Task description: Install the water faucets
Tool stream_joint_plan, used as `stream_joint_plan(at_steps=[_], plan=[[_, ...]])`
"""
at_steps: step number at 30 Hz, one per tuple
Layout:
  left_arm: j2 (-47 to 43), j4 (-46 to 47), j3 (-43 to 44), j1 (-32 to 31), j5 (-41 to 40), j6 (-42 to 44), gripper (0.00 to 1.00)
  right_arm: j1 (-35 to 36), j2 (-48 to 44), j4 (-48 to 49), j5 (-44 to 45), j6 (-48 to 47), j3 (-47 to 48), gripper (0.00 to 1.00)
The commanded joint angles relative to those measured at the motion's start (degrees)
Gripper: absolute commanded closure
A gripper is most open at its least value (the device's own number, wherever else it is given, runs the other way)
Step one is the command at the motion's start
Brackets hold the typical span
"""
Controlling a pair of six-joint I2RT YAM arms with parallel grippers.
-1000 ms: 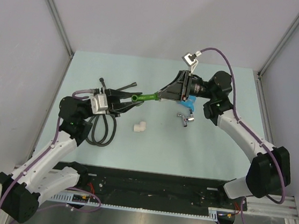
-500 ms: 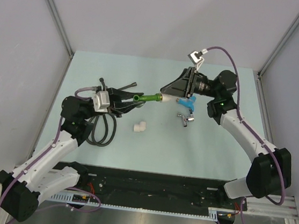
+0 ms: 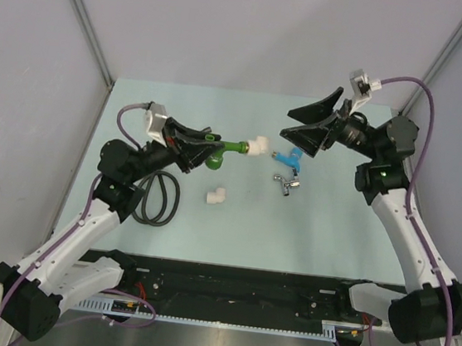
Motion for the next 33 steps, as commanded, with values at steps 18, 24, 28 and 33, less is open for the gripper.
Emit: stream_joint_plan(at_steps=[18, 24, 28, 33], plan=[[11.4, -2.5, 10.3, 0.7, -1.5, -49.9, 1.0, 22.2, -15.4, -43.8, 29.1, -76.3, 1.4, 0.0], [11.5, -2.6, 10.4, 0.8, 0.3, -52.0, 1.0, 25.0, -12.9, -46.7, 35.9, -80.3, 1.4, 0.01], [10.7, -2.6, 10.3, 1.0, 0.6, -52.5, 1.0, 26.9, -11.3, -47.9, 38.7, -82.6, 1.3, 0.03], [10.3, -2.2, 10.3, 0.9, 1.3, -52.5, 1.0, 27.7, -9.5, -47.6, 37.0, -82.3, 1.3, 0.12]])
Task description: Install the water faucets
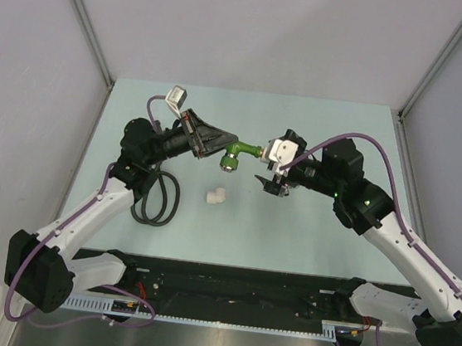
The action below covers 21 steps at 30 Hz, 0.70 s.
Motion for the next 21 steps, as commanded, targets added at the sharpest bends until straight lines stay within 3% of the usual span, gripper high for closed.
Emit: stream_joint_plan(at_steps=[1, 9, 15, 16, 21], plan=[[-2.3, 4.4, 2.8, 0.5, 1.3, -2.2, 1.0, 0.7, 0.9, 0.7, 0.0, -0.8, 1.1, 0.14], [-3.0, 6.2, 2.6, 0.5, 1.6, 1.0, 1.0, 0.6, 1.7, 4.5, -9.4, 6.8, 1.2, 0.48], [-3.9, 8.6, 2.1, 0.4, 1.4, 9.2, 1.0, -0.6, 2.5, 8.5, -17.8, 16.1, 1.1, 0.87], [-4.3, 8.8, 2.0, 0.5, 1.2, 12.7, 1.0, -1.3, 2.8, 9.2, -18.8, 19.3, 1.2, 0.99], [-7.7, 11.3, -0.1, 0.3, 1.0, 25.3, 1.0, -4.9, 3.5, 16.4, -28.6, 32.0, 1.1, 1.0]])
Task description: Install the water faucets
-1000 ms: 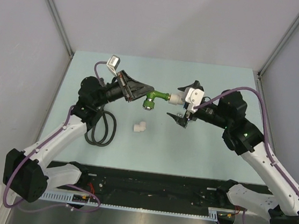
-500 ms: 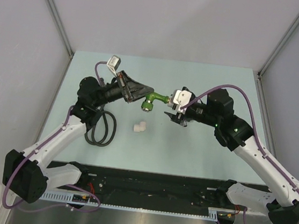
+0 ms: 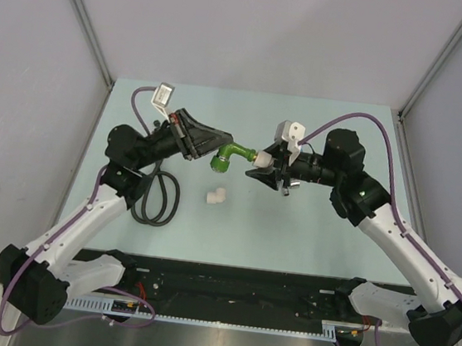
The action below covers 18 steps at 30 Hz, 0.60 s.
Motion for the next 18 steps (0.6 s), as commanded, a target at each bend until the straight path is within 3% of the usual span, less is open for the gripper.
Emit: stream_joint_plan(at_steps=[1, 8, 11, 18], plan=[[-4.3, 8.0, -0.7, 0.1, -0.9, 17.3, 1.0, -3.9, 0.5, 10.8, -13.1, 15.8, 1.1, 1.0], [-8.6, 15.7, -6.2, -0.2, 8.6, 37.3, 1.0, -9.2, 4.4, 27.3, -23.2, 47.1, 1.2, 1.0], [-9.8, 14.6, -6.7, -0.4, 13.6, 45.6, 1.0, -9.9, 6.6, 32.0, -24.7, 55.1, 1.2, 1.0], [-11.3, 5.6, -6.1, -0.5, 15.3, 61.2, 1.0, -11.2, 10.7, 36.5, -26.0, 69.8, 1.2, 1.0]])
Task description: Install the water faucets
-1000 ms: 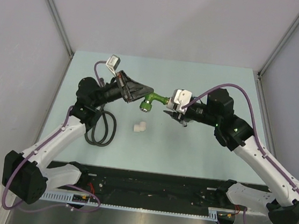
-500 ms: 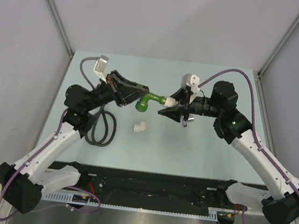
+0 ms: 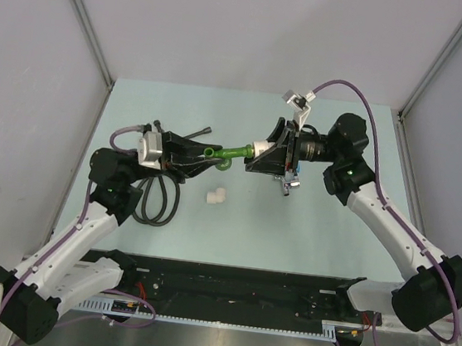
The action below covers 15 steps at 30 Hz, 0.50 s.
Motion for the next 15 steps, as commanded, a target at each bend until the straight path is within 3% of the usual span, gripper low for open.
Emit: stream_joint_plan(at_steps=[1, 3, 6, 9, 10, 15], plan=[[-2.0, -4.6, 0.9, 0.2, 4.0, 15.1, 1.0, -2.5, 2.0, 7.6, 1.7, 16.4, 1.3, 1.0], [-2.0, -4.8, 0.8, 0.2, 2.7, 15.6, 1.0, -2.6, 2.5, 8.9, 1.8, 18.0, 1.3, 1.0], [-1.8, -3.8, 0.4, 0.1, -0.3, 14.1, 1.0, -2.8, 2.9, 10.0, 2.1, 19.0, 1.3, 0.92], [-1.4, -3.8, 0.4, 0.2, -8.4, 9.8, 1.0, -3.3, 2.6, 10.1, 2.7, 17.2, 1.3, 0.72], [-1.3, -3.7, 0.5, 0.2, -10.8, 8.4, 1.0, -3.5, 2.5, 9.8, 2.9, 16.5, 1.3, 0.61], [0.3, 0.1, 1.1, 0.3, -13.2, -5.3, 1.0, -5.8, 0.4, 7.0, 6.0, 8.5, 1.3, 0.34]])
